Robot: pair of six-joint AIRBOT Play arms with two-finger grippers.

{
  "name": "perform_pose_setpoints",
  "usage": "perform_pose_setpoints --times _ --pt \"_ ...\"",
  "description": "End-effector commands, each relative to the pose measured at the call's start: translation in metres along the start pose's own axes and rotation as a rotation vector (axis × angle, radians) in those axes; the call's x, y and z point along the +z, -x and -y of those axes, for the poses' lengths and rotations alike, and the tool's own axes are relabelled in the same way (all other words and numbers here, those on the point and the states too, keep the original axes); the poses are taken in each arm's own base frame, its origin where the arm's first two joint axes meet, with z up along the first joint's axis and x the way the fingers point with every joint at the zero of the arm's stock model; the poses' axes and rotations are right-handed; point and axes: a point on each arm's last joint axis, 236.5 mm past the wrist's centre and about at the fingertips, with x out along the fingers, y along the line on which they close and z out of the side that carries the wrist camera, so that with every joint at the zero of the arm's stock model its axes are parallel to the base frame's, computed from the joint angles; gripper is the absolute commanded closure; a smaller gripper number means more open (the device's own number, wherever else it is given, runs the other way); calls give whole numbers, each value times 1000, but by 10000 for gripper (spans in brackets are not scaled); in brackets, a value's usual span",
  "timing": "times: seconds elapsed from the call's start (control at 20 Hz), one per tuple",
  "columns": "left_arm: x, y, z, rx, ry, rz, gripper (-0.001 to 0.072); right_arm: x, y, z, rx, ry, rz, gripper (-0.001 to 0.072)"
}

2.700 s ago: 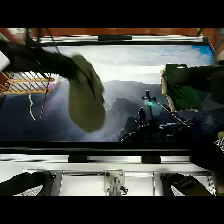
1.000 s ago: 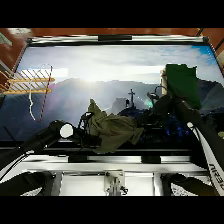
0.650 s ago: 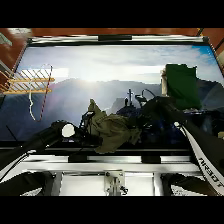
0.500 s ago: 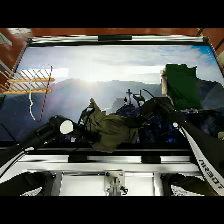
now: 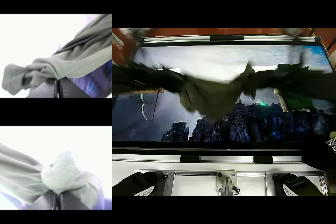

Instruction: Fold the shirts.

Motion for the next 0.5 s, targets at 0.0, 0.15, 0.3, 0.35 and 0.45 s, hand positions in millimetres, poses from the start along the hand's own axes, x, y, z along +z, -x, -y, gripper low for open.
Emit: perform_pose_setpoints --times 0.0,0.15,0.3,0.35,0.45 --pt "116 142 60 -152 -155 434 674 106 133 -80 158 51 428 652" --pt "110 164 75 -187 -187 435 674 104 175 -106 213 79 463 652" --pt "52 120 27 -2 -162 167 674 70 159 -93 156 71 304 652" --pt "30 103 11 59 -168 70 673 51 145 -84 131 64 206 652" --pt "-8 68 -11 128 -172 -79 673 9 113 -67 102 42 -13 652"
